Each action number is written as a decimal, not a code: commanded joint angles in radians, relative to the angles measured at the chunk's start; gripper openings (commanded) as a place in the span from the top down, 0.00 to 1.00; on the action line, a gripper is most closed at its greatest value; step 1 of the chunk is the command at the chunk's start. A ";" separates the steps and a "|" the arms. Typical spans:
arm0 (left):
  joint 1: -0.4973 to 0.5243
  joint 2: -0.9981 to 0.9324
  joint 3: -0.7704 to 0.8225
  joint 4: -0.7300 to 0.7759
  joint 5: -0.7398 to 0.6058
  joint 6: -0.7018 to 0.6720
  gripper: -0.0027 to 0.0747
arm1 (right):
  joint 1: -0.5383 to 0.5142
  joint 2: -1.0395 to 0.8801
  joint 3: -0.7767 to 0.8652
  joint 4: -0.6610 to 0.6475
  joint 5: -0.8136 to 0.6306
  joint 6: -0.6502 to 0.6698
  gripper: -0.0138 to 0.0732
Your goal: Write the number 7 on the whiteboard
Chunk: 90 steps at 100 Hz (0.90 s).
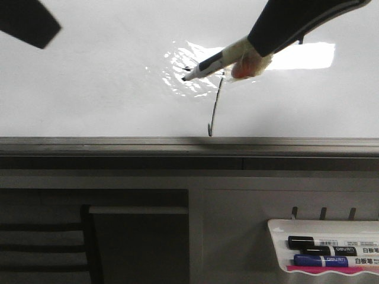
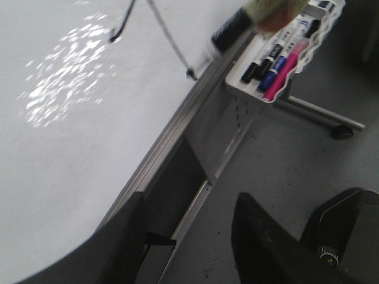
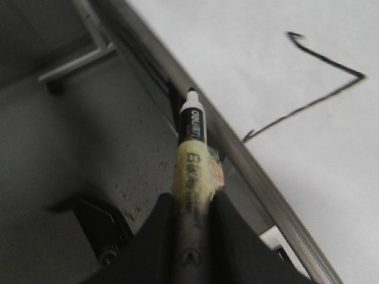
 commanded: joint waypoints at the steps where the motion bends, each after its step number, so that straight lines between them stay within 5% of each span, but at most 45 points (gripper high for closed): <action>1: -0.067 0.058 -0.092 -0.024 -0.031 0.052 0.56 | 0.023 -0.035 -0.050 0.011 0.052 -0.158 0.86; 28: -0.166 0.254 -0.208 -0.024 -0.096 0.212 0.56 | 0.028 -0.047 -0.052 0.011 0.044 -0.192 0.86; 78: -0.176 0.347 -0.226 -0.026 -0.200 0.212 0.56 | 0.028 -0.045 -0.052 0.011 0.029 -0.192 0.86; 90: -0.176 0.347 -0.226 -0.027 -0.200 0.212 0.66 | 0.028 -0.045 -0.052 0.011 0.029 -0.192 0.86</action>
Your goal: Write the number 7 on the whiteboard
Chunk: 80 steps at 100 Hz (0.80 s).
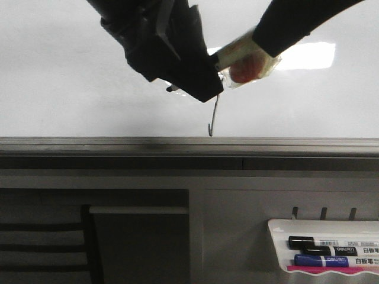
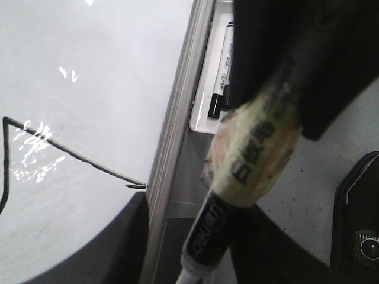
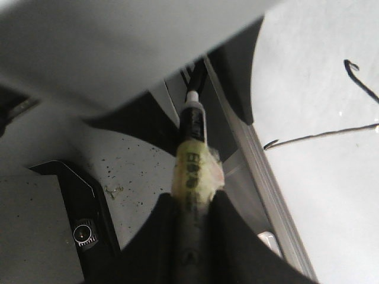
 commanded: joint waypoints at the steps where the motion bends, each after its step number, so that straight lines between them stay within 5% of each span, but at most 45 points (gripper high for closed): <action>1: -0.008 -0.032 -0.035 -0.021 -0.057 0.001 0.66 | 0.003 -0.022 -0.034 0.018 -0.043 -0.018 0.86; 34: -0.008 -0.032 -0.035 -0.024 -0.057 0.001 0.96 | 0.003 -0.020 -0.034 0.018 -0.030 -0.018 0.84; 59: -0.006 -0.032 -0.035 -0.024 -0.039 -0.020 0.99 | -0.007 -0.021 -0.034 0.010 -0.025 -0.003 0.44; 80: 0.058 -0.038 -0.035 -0.012 0.023 -0.175 0.99 | -0.132 -0.070 -0.036 0.006 -0.025 0.061 0.40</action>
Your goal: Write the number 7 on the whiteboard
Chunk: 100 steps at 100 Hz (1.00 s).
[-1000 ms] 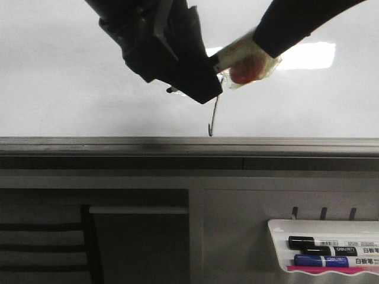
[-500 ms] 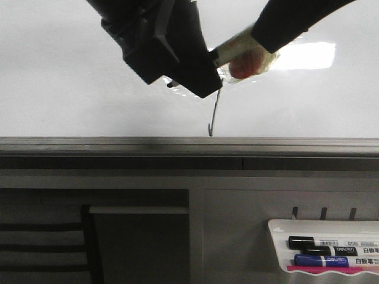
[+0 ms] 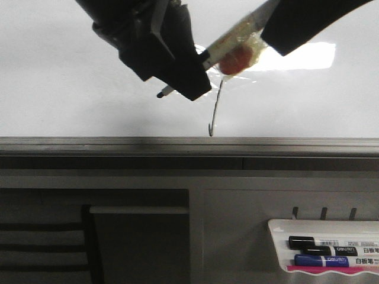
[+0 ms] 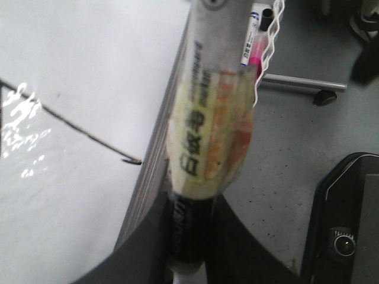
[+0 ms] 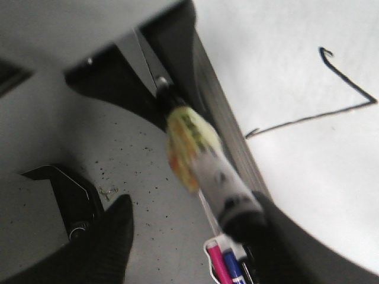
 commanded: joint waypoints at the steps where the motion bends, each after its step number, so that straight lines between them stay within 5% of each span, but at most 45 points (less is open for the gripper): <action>1: 0.029 -0.038 -0.035 -0.010 -0.016 -0.092 0.99 | -0.071 -0.049 -0.032 0.016 -0.033 0.032 0.40; 37: 0.280 -0.109 0.004 0.158 0.180 -0.479 0.99 | -0.238 -0.066 -0.032 0.016 0.006 0.049 0.40; 69: 0.517 -0.198 0.184 0.156 -0.035 -0.586 0.99 | -0.238 -0.066 -0.032 0.016 0.002 0.049 0.40; 100: 0.603 -0.186 0.279 0.087 -0.272 -0.621 0.99 | -0.238 -0.066 -0.032 0.016 -0.002 0.049 0.40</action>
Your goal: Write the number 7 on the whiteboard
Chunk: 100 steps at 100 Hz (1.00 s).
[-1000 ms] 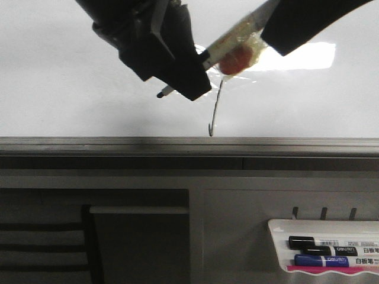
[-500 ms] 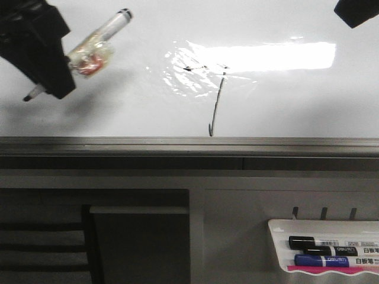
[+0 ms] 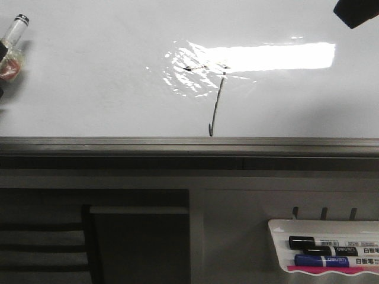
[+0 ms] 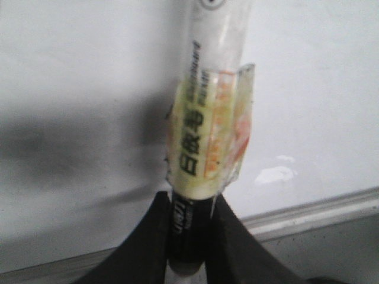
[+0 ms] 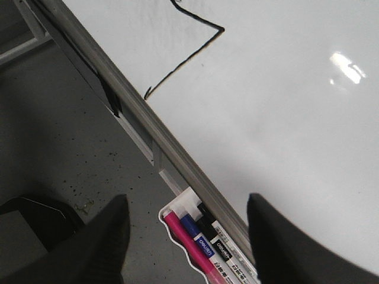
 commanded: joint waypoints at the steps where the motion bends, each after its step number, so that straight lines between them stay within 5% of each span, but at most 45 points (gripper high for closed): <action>1: 0.008 -0.015 -0.018 -0.050 -0.124 -0.013 0.99 | -0.006 -0.019 -0.032 0.022 -0.042 -0.003 0.40; 43: 0.008 0.038 -0.017 -0.070 -0.176 -0.013 0.98 | -0.006 -0.019 -0.032 0.022 -0.042 -0.003 0.40; 70: 0.008 0.029 -0.017 -0.058 -0.165 -0.013 0.57 | -0.006 -0.007 -0.032 0.022 -0.043 -0.003 0.40; 100: 0.008 -0.212 -0.028 -0.045 0.006 -0.011 0.59 | -0.006 -0.057 -0.032 -0.017 0.030 0.167 0.40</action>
